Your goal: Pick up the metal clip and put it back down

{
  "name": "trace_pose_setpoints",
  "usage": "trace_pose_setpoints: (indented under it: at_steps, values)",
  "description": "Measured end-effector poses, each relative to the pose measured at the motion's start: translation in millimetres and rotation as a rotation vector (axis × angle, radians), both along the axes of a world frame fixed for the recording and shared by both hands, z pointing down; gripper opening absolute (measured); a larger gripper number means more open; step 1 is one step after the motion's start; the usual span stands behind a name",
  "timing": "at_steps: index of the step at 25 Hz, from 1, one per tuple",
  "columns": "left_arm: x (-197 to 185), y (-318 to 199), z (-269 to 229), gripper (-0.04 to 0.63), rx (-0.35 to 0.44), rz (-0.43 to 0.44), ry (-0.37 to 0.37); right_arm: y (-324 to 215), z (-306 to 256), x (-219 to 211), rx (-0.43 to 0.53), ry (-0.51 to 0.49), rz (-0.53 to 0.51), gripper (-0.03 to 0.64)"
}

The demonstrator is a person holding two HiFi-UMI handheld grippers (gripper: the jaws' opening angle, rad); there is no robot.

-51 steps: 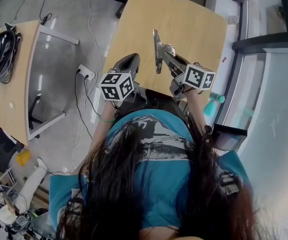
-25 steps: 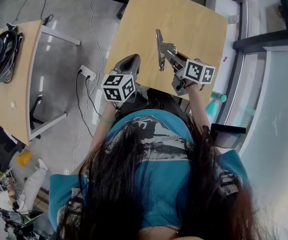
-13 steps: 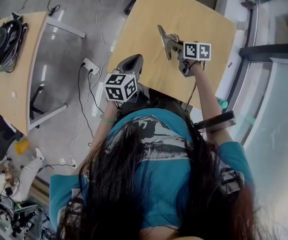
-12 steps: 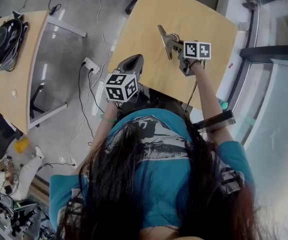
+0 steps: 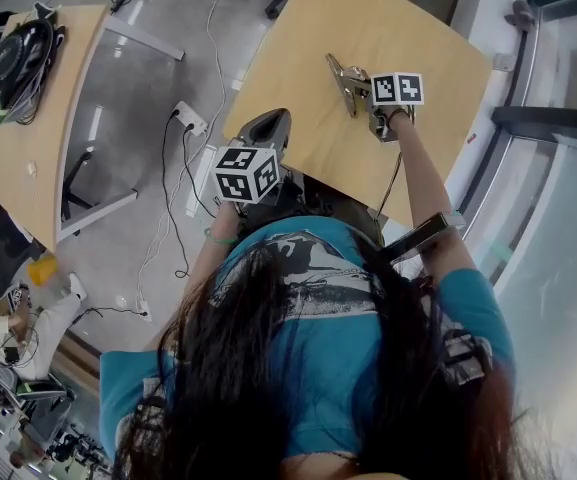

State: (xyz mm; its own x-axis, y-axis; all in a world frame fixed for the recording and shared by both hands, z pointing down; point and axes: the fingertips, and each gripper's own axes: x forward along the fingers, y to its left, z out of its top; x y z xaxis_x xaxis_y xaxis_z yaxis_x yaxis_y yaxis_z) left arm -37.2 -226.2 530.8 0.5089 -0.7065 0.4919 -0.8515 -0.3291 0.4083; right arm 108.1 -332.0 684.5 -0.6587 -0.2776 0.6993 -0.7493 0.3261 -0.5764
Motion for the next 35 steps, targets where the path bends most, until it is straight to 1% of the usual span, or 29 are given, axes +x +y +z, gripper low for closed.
trace_pose_setpoints:
  at_steps: [4, 8, 11, 13, 14, 16, 18, 21, 24, 31, 35]
  values:
    - [-3, 1, 3, 0.003, -0.005, -0.011, -0.001, -2, 4, -1, -0.018, -0.040, 0.025, 0.097]
    - [-6, -1, 0, 0.002, -0.003, -0.018, 0.003, -3, 6, 0, -0.029, -0.048, 0.079, 0.097]
    - [-5, -2, -2, 0.003, 0.003, -0.012, 0.010, -5, 6, 3, -0.009, -0.016, 0.107, 0.107]
    - [-4, -1, -4, 0.003, 0.010, -0.003, 0.013, -7, 3, 9, 0.020, 0.030, 0.133, 0.147]
    - [-4, 0, -5, 0.003, 0.012, 0.001, 0.014, -9, 1, 13, 0.035, 0.048, 0.150, 0.153]
    - [-4, 1, -6, 0.003, 0.014, 0.010, 0.017, -10, -7, 21, 0.056, 0.056, 0.188, 0.153]
    - [-5, 3, -6, 0.003, 0.017, 0.018, 0.019, -8, -14, 28, 0.068, 0.043, 0.228, 0.153]
    - [-9, 5, -7, 0.003, 0.022, 0.030, 0.025, 0, -31, 35, 0.094, 0.005, 0.281, 0.153]
    - [-14, 8, -11, 0.003, 0.030, 0.052, 0.038, 16, -58, 31, 0.130, -0.070, 0.330, 0.153]
    - [-25, 26, -18, 0.003, 0.045, 0.113, 0.055, 77, -117, -3, 0.216, -0.246, 0.410, 0.152]
    - [-30, 42, -20, 0.003, 0.047, 0.166, 0.073, 120, -148, -23, 0.266, -0.299, 0.460, 0.152]
